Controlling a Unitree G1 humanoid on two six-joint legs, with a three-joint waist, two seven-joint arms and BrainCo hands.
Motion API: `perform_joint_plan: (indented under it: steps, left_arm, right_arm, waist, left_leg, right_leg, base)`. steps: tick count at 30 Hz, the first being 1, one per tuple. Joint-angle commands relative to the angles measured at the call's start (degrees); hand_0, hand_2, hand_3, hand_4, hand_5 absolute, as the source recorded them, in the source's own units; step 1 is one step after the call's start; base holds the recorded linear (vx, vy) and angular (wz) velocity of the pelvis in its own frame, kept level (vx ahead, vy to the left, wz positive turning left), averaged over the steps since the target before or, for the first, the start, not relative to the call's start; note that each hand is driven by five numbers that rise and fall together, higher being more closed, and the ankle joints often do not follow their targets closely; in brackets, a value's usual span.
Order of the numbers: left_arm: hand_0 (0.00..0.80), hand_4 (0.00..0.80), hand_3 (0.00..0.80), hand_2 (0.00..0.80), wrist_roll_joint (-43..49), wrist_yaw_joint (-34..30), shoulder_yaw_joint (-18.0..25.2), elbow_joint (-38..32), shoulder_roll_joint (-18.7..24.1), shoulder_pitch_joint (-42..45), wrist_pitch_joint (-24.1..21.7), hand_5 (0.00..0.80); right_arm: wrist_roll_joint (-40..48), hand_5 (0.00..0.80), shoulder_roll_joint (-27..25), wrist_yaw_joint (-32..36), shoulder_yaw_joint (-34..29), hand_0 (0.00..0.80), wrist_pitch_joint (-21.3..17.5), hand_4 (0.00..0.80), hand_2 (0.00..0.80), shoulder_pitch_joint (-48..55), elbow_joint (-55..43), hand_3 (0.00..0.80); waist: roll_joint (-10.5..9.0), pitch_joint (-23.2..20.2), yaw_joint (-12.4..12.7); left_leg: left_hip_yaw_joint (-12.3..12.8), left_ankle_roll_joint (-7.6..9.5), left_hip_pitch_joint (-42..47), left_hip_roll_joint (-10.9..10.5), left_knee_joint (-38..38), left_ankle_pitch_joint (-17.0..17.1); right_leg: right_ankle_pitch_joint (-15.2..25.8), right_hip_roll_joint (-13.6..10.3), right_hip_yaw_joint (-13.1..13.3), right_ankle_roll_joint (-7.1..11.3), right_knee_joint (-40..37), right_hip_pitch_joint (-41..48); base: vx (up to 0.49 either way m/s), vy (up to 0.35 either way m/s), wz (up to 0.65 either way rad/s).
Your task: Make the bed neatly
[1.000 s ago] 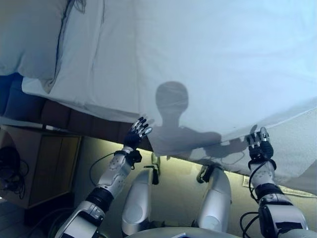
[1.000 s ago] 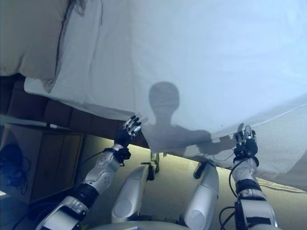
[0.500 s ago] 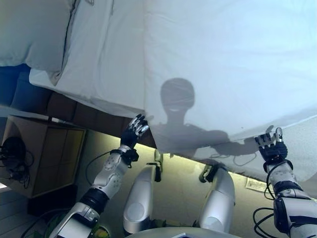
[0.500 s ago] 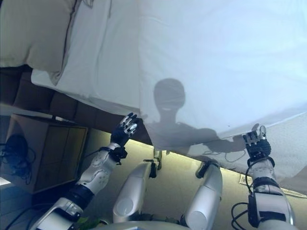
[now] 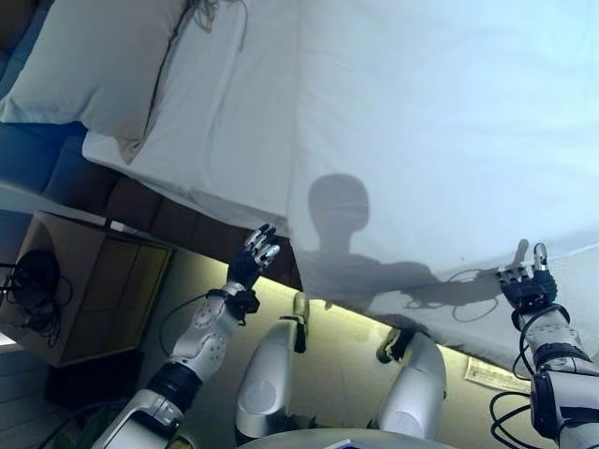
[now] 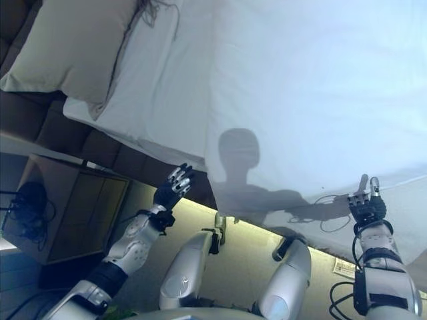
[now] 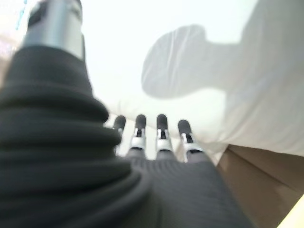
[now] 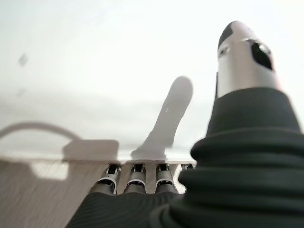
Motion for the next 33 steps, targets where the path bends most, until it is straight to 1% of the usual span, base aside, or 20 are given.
perform_joint_plan:
  steps: [1, 5, 8, 11, 14, 17, 18, 19, 21, 22, 29, 33]
  left_arm:
    - [0.000, 0.000, 0.000, 0.000, 0.74, -1.16, -1.25, -1.31, 1.51, -0.18, -0.38, 0.000]
    - [0.000, 0.000, 0.000, 0.000, 0.58, -0.16, -2.71, -1.62, 1.48, -1.56, -0.55, 0.000]
    - [0.000, 0.000, 0.000, 0.000, 0.15, -0.31, -3.86, -0.43, 1.44, -2.91, -1.88, 0.000]
    - [0.000, 0.000, 0.000, 0.000, -0.11, -0.24, -4.46, 0.06, 1.38, -3.02, -2.81, 0.000]
    - [0.000, 0.000, 0.000, 0.000, -0.33, 0.44, -4.80, 0.03, 1.10, -2.94, -4.16, 0.000]
    - [0.000, 0.000, 0.000, 0.000, -0.58, 1.07, -4.66, -0.45, 0.89, -3.16, -5.44, 0.000]
    - [0.000, 0.000, 0.000, 0.000, -0.63, 1.16, -4.53, -0.41, 0.78, -3.24, -5.62, 0.000]
    - [0.000, 0.000, 0.000, 0.000, -0.69, 1.23, -4.42, -0.29, 0.64, -3.27, -5.86, 0.000]
    - [0.000, 0.000, 0.000, 0.000, -0.80, 1.28, -4.24, 0.09, 0.34, -3.49, -5.97, 0.000]
    - [0.000, 0.000, 0.000, 0.000, -0.96, 1.33, -4.25, 0.37, 0.07, -3.64, -6.07, 0.000]
    - [0.000, 0.000, 0.000, 0.000, -2.13, 1.54, -3.82, -0.18, 0.29, -3.53, -5.55, 0.000]
    - [0.000, 0.000, 0.000, 0.000, -1.95, 1.12, -3.25, -0.48, 0.74, -2.68, -5.28, 0.000]
  right_arm:
    - [3.72, 0.000, -2.50, -0.81, -3.56, 0.000, -0.02, 0.000, 0.000, -3.72, 1.75, 0.000]
    - [3.82, 0.000, -2.83, 0.04, -2.46, 0.000, -0.94, 0.000, 0.000, -6.24, 0.38, 0.000]
    - [4.05, 0.000, -3.19, 0.37, -0.49, 0.000, -1.79, 0.000, 0.000, -8.83, -0.14, 0.000]
    - [5.10, 0.000, -2.59, 0.71, 1.06, 0.000, -2.54, 0.000, 0.000, -9.12, -0.69, 0.000]
    - [5.51, 0.000, -1.98, 0.70, 1.96, 0.000, -3.34, 0.000, 0.000, -8.96, -1.33, 0.000]
    - [6.99, 0.000, -1.59, 1.61, 2.55, 0.000, -4.07, 0.000, 0.000, -9.36, -1.86, 0.000]
    - [7.27, 0.163, -1.50, 1.97, 2.68, 0.163, -4.27, 0.163, 0.163, -9.41, -1.86, 0.163]
    - [7.44, 0.518, -1.49, 1.91, 2.77, 0.518, -4.34, 0.518, 0.518, -9.75, -1.95, 0.518]
    - [7.32, 0.778, -1.60, 2.12, 2.76, 0.778, -4.28, 0.778, 0.778, -10.22, -1.76, 0.778]
    - [6.94, 0.800, -1.74, 2.23, 2.84, 0.800, -4.20, 0.800, 0.800, -10.65, -1.48, 0.800]
    - [4.40, 0.800, -3.77, 3.77, 2.59, 0.800, -3.02, 0.800, 0.800, -12.00, -0.42, 0.800]
    - [2.42, 0.800, -3.18, 5.32, 2.81, 0.800, -3.74, 0.800, 0.800, -10.74, -1.70, 0.800]
  waist:
    - [-2.17, -1.25, 1.77]
    - [-1.79, -0.20, 1.74]
    - [-1.15, 0.97, 1.55]
    - [-0.90, 1.40, 1.24]
    - [-0.58, 1.92, 0.53]
    - [-0.14, 2.54, -0.02]
    - [-0.03, 2.62, -0.14]
    - [0.09, 2.71, -0.24]
    - [0.29, 2.67, -0.42]
    - [0.46, 2.57, -0.55]
    - [1.06, 1.52, -0.79]
    - [0.51, 0.75, -0.45]
  left_leg:
    - [-1.76, 1.69, 0.53, 3.30, 8.11, -9.07]
    - [-1.74, 1.59, -0.83, 3.30, 10.21, -10.15]
    - [-1.91, 1.77, -4.71, 3.53, 14.28, -11.36]
    - [-2.11, 1.97, -7.51, 3.73, 17.41, -12.37]
    - [-2.23, 2.04, -9.43, 4.12, 18.38, -12.19]
    - [-2.10, 1.88, -10.77, 4.44, 17.86, -11.36]
    - [-2.07, 1.80, -11.10, 4.52, 17.77, -11.14]
    - [-2.03, 1.71, -11.45, 4.59, 17.66, -10.91]
    - [-1.94, 1.62, -11.73, 4.68, 17.50, -10.67]
    - [-1.91, 1.59, -11.99, 4.72, 17.65, -10.58]
    - [-1.50, 1.48, -11.78, 4.68, 17.31, -10.18]
    - [-1.26, 1.36, -9.90, 4.63, 15.73, -9.60]
  right_leg:
    - [19.99, -3.97, 1.96, 11.10, -19.47, 5.05]
    - [19.16, -4.25, 2.27, 10.96, -17.42, 3.64]
    - [17.97, -4.65, 3.92, 10.46, -12.34, -0.75]
    - [16.96, -4.63, 5.60, 9.96, -8.56, -4.33]
    - [16.68, -4.05, 6.99, 9.69, -6.83, -7.14]
    - [16.77, -3.19, 7.72, 9.60, -6.64, -8.91]
    - [16.83, -3.08, 7.79, 9.54, -6.50, -9.32]
    - [16.84, -2.99, 7.80, 9.47, -6.35, -9.75]
    - [16.82, -3.06, 7.79, 9.36, -6.03, -10.25]
    - [16.77, -3.11, 7.96, 9.27, -5.54, -10.71]
    - [16.27, -3.19, 8.50, 9.10, -4.71, -11.35]
    - [16.96, -3.16, 7.86, 9.21, -6.51, -9.56]
  base:
    - [0.079, -0.034, 0.01]
    - [-0.051, -0.018, 0.02]
    - [-0.106, -0.006, 0.10]
    - [-0.049, -0.005, 0.11]
    - [-0.046, 0.006, 0.02]
    - [-0.088, 0.019, 0.06]
    - [-0.068, 0.022, 0.09]
    - [-0.050, 0.026, 0.07]
    - [-0.029, 0.034, -0.03]
    - [-0.011, 0.040, -0.06]
    - [0.012, 0.041, -0.05]
    - [0.020, -0.008, 0.00]
